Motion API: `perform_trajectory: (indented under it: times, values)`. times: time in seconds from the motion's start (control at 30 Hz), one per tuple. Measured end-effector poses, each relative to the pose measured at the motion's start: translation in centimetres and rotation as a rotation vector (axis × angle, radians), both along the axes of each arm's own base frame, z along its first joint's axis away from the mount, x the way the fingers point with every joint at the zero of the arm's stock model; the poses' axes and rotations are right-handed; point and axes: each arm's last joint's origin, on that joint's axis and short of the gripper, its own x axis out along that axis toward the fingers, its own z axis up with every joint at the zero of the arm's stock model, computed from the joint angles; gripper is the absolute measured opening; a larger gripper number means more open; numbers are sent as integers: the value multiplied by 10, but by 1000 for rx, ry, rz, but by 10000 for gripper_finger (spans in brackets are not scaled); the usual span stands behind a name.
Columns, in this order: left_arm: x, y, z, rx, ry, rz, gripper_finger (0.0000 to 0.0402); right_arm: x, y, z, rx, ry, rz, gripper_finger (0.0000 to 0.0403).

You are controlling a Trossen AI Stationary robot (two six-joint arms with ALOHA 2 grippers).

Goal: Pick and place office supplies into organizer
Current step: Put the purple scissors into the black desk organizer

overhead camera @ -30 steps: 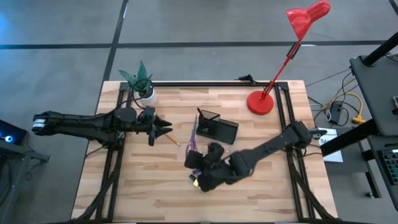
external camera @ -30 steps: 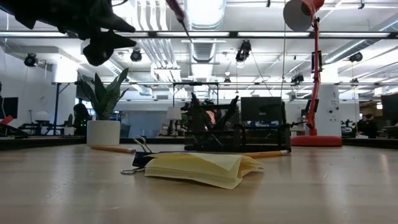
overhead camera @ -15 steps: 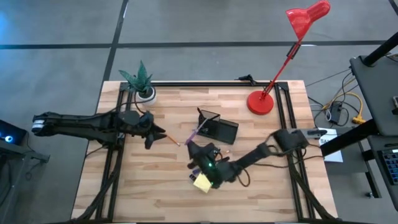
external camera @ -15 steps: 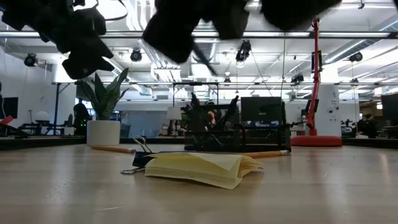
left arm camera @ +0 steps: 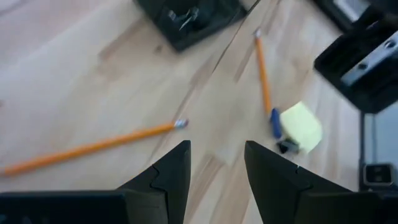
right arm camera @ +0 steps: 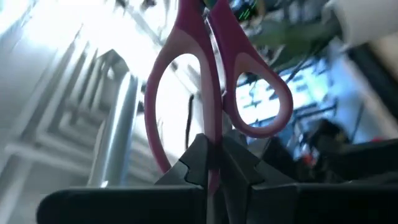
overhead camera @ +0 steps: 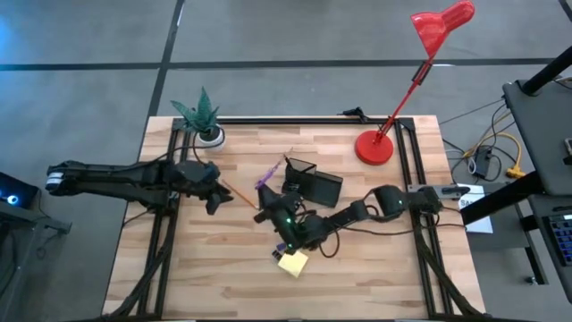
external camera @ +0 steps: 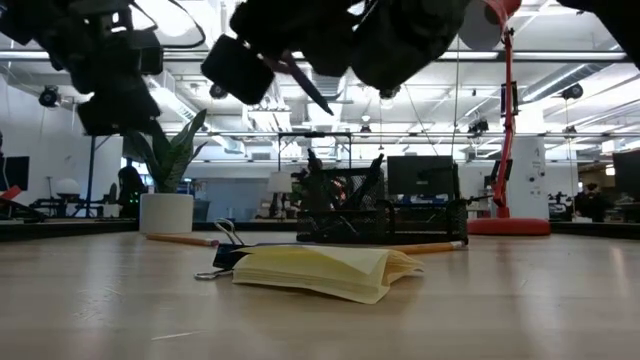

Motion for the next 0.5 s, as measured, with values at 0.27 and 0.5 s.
perform_trajectory:
  times: [0.27, 0.5]
  values:
    - [-9, 0, -3, -36, 91, 36, 136, -14, 18, -22, 161, -78, 3, 13]
    - [-7, 0, -6, 0, 114, 26, 136, -16, 17, 11, 13, -24, 55, 13]
